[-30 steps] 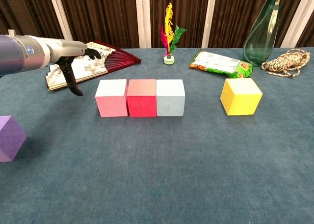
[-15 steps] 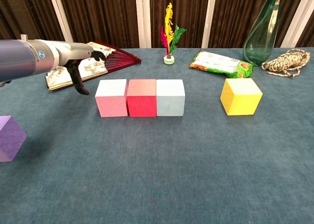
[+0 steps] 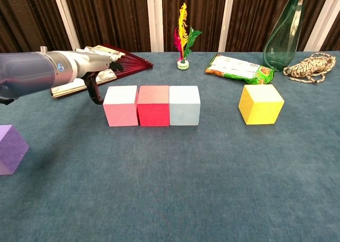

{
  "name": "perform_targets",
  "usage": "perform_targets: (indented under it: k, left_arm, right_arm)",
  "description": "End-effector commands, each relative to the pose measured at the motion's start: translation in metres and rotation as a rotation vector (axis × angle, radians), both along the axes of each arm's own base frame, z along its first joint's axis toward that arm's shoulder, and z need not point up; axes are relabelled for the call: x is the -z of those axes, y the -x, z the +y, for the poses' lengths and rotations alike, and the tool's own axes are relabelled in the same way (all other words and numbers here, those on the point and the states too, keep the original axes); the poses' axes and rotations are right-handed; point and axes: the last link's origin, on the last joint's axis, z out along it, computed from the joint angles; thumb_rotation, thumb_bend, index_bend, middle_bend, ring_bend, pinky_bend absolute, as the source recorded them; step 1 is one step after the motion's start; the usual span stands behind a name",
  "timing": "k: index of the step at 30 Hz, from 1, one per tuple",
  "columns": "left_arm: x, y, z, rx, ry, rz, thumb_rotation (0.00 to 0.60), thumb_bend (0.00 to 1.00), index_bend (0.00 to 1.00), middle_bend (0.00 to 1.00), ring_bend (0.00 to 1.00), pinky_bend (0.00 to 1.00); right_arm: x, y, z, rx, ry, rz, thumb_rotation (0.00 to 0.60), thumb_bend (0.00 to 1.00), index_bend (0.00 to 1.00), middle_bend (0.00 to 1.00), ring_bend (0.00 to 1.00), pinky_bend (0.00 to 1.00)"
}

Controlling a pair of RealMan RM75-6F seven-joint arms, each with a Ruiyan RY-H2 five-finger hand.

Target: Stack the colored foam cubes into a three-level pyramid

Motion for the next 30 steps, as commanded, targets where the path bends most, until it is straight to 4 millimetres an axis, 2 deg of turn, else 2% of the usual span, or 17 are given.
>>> perform_targets:
  k: [1,19,30]
  left_arm:
    - [0.005,-0.001,0.000,-0.001,0.004,0.001,0.600,0.36,0.00,0.04,0.00,0.03]
    - [0.024,-0.016,-0.003,0.027,0.008,-0.036,0.600,0.37,0.00,0.04,0.00,0.03]
    - [0.024,-0.016,-0.004,0.024,0.011,-0.040,0.600,0.37,0.00,0.05,0.00,0.03]
  right_arm:
    - [0.000,0.000,0.000,0.002,0.000,-0.002,0.600,0.32,0.00,0.00,0.00,0.00]
    - [0.000,0.001,0.000,0.006,-0.002,-0.004,0.600,0.32,0.00,0.00,0.00,0.00]
    - [-0.001,0.001,0.000,0.007,0.000,-0.001,0.600,0.32,0.00,0.00,0.00,0.00]
